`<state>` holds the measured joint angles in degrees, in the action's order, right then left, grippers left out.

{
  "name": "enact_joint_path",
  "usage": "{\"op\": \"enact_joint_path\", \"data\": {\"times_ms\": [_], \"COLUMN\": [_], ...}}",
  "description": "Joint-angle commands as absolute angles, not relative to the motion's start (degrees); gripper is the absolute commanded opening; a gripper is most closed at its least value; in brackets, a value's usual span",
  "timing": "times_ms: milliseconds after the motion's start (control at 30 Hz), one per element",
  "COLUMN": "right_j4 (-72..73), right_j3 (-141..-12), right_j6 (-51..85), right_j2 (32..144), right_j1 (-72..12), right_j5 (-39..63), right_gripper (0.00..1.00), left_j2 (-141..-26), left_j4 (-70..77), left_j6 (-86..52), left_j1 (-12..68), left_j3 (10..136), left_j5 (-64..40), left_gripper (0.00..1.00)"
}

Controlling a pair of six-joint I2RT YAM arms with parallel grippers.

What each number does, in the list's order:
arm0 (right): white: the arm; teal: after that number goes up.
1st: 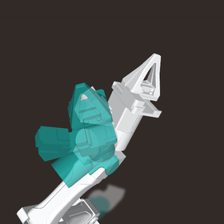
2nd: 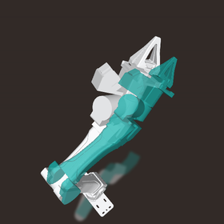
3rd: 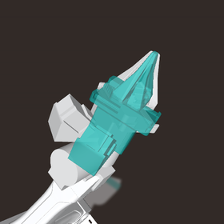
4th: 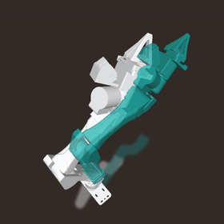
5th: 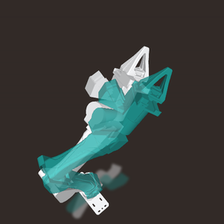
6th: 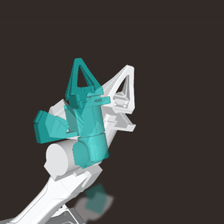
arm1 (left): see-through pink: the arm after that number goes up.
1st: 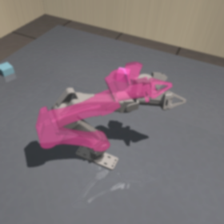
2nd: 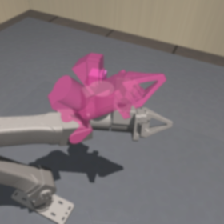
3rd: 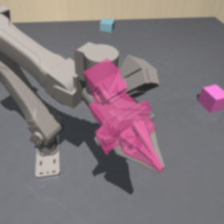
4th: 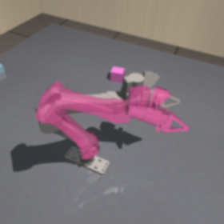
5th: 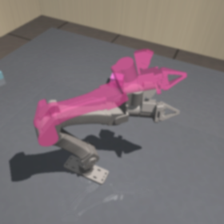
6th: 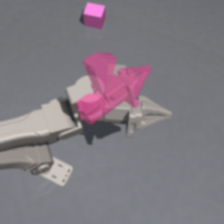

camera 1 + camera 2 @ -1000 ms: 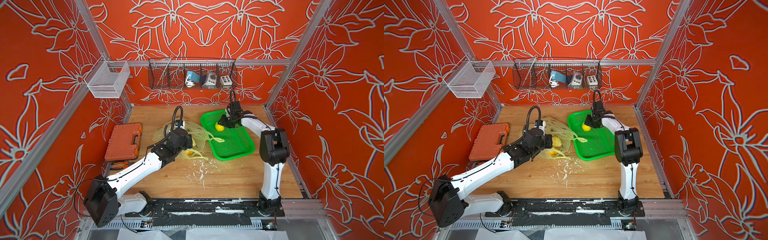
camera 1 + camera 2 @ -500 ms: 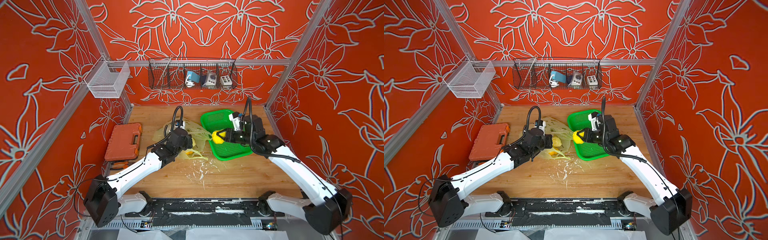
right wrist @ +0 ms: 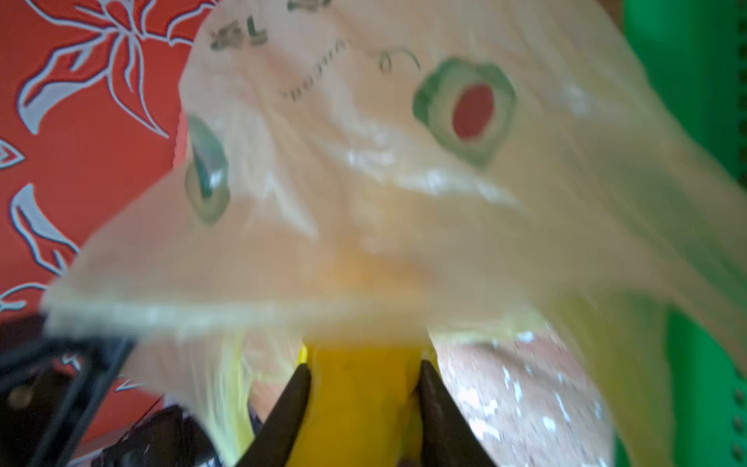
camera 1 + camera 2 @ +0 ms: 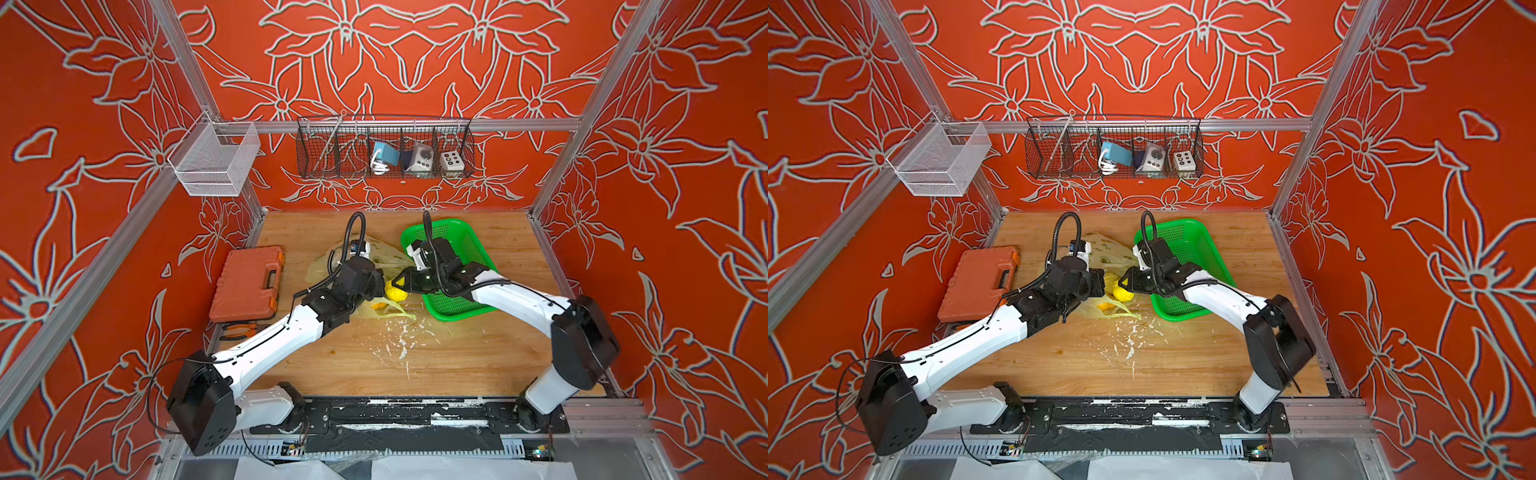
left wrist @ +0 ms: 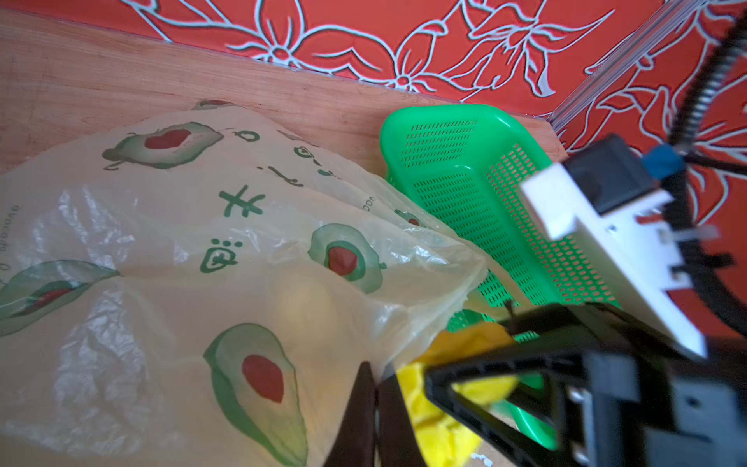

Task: Place the pears into plastic bags & tie knots
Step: Place the pear in the plastic bag, then place the plastic bag at the center of the board.

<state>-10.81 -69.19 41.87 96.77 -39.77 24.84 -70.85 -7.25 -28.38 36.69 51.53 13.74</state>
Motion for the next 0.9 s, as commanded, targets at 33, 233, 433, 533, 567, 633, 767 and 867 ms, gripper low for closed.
{"op": "enact_joint_path", "data": {"times_ms": [33, 233, 433, 533, 567, 633, 767, 867], "right_j4": [-5.67, -8.23, -15.94, -20.31, -21.93, -25.12, -29.30, -29.65], "right_j3": [-77.08, -80.33, -72.32, -70.11, -69.61, -68.36, -65.38, -64.20], "right_j6": [42.62, 40.19, 35.59, 33.22, 32.52, 31.58, 29.76, 28.51], "right_j2": [103.09, 104.27, 90.18, 82.30, 80.17, 75.17, 70.79, 71.70], "right_j1": [-40.84, -41.31, -39.70, -38.80, -38.40, -36.82, -31.45, -27.51], "right_j5": [23.74, 27.62, 31.91, 33.03, 32.34, 29.96, 25.19, 24.31], "right_gripper": [0.34, 0.78, 0.80, 0.79, 0.79, 0.79, 0.78, 0.78], "left_j2": [-69.47, -69.03, -68.82, -68.78, -68.71, -68.38, -68.05, -67.72], "left_j4": [-6.95, -6.61, -5.98, -5.98, -6.06, -6.32, -6.68, -6.88], "left_j6": [-28.78, -29.52, -29.95, -29.80, -29.86, -29.68, -29.66, -29.64], "left_j1": [36.56, 36.56, 36.56, 36.56, 36.58, 36.60, 36.57, 36.57], "left_j3": [50.54, 49.90, 49.57, 49.62, 49.73, 49.82, 49.57, 49.18], "left_j5": [13.37, 13.67, 13.69, 13.95, 14.01, 14.14, 14.39, 14.59], "left_gripper": [0.00, 0.00, 0.00, 0.00, 0.00, 0.00, 0.00, 0.00]}}
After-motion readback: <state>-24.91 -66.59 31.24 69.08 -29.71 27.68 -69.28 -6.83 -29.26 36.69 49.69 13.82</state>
